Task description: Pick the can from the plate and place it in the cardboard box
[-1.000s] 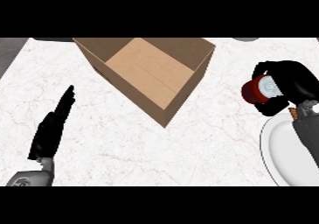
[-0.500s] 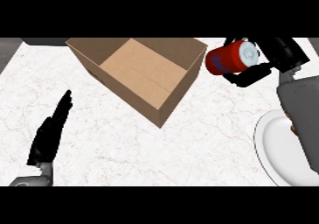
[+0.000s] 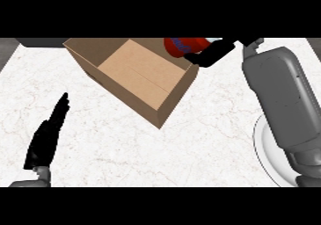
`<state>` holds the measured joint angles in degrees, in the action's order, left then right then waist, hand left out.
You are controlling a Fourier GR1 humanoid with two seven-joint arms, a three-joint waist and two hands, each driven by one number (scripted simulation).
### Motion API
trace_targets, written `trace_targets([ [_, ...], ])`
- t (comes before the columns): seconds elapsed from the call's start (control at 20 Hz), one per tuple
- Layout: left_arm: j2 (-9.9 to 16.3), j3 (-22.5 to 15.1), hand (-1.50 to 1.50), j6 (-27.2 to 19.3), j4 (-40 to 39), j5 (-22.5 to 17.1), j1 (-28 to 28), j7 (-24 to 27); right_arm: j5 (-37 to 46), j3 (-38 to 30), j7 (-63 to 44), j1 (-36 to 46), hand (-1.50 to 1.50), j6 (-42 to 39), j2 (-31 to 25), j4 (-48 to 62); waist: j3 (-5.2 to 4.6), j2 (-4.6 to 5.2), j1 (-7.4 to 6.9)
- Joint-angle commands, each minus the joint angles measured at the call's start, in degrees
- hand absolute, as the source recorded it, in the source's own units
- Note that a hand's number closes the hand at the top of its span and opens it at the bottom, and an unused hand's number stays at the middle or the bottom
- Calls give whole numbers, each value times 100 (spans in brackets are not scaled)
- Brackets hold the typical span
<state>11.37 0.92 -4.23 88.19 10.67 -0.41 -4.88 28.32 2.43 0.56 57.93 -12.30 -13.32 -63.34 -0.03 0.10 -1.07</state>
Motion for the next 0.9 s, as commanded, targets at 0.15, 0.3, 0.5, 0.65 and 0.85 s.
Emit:
trace_targets([
  [0.15,-61,-29,0,97,19,-20,81,130,355,30,-597,1426,150,275,674,1261,-3,15,-54],
  [0.3,-103,-102,0,4,245,125,109,-158,583,167,-478,1298,150,649,1039,1664,1,11,-33],
  [0.5,58,85,0,218,-7,-54,-195,-45,632,-26,-302,2116,150,692,1174,2911,-5,69,-147],
  [0.65,11,77,0,265,161,-132,-190,-186,670,-22,-148,2221,150,965,1318,3470,-4,74,-166],
  [0.85,-71,-38,0,173,71,30,-289,-108,637,165,-245,2532,150,1156,1327,4221,-9,131,-332],
])
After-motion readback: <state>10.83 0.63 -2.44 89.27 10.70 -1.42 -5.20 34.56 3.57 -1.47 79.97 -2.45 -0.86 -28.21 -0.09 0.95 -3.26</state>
